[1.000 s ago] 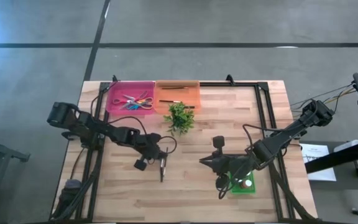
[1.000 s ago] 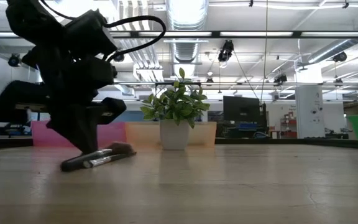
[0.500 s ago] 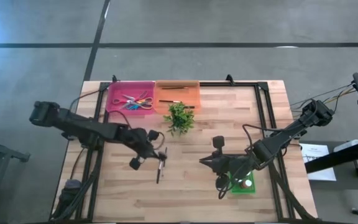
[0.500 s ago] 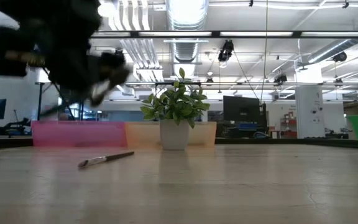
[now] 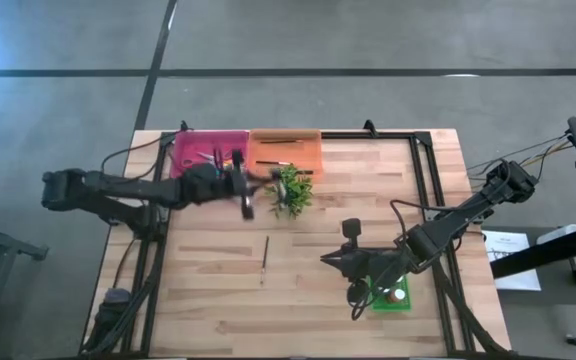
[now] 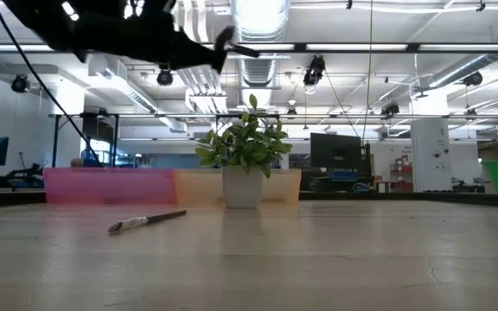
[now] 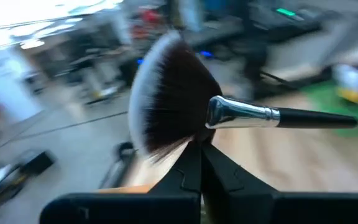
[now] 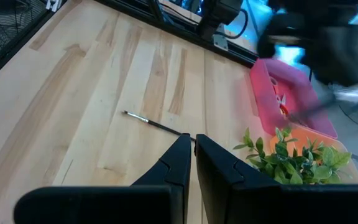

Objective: Pick & Place Paint Supplies
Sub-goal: Put the silver highlighter brush into the orange bin

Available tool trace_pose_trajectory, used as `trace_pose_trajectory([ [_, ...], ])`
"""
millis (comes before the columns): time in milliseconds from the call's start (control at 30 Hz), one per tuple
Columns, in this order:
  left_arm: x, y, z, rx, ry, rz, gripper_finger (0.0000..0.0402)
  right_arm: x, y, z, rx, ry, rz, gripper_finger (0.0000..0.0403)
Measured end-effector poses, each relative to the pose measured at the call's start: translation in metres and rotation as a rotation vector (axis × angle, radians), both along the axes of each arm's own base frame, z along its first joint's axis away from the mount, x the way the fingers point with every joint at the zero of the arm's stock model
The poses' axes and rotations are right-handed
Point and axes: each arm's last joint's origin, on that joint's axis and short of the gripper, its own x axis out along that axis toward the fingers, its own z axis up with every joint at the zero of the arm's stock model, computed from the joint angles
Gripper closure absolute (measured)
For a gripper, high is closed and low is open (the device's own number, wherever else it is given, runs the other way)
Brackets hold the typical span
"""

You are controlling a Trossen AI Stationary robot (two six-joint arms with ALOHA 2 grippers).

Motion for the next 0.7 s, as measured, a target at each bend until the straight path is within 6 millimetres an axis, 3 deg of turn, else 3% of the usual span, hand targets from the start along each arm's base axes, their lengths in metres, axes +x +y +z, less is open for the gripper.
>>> trace_pose_trajectory([
  [167, -0.004, 0.052, 0.002, -0.138, -0.153, 0.213, 0.0401, 0.0, 0.0, 0.0, -0.003, 0.0, 0.001, 0.038],
  [333, -0.005, 0.092, -0.009, -0.27, -0.204, 0.367, 0.0401, 0.0, 0.0, 0.0, -0.004, 0.0, 0.001, 0.038],
  [700, 0.038, 0.13, -0.053, -0.392, -0.025, 0.537, 0.0401, 0.0, 0.0, 0.0, -0.002, 0.0, 0.0, 0.038],
])
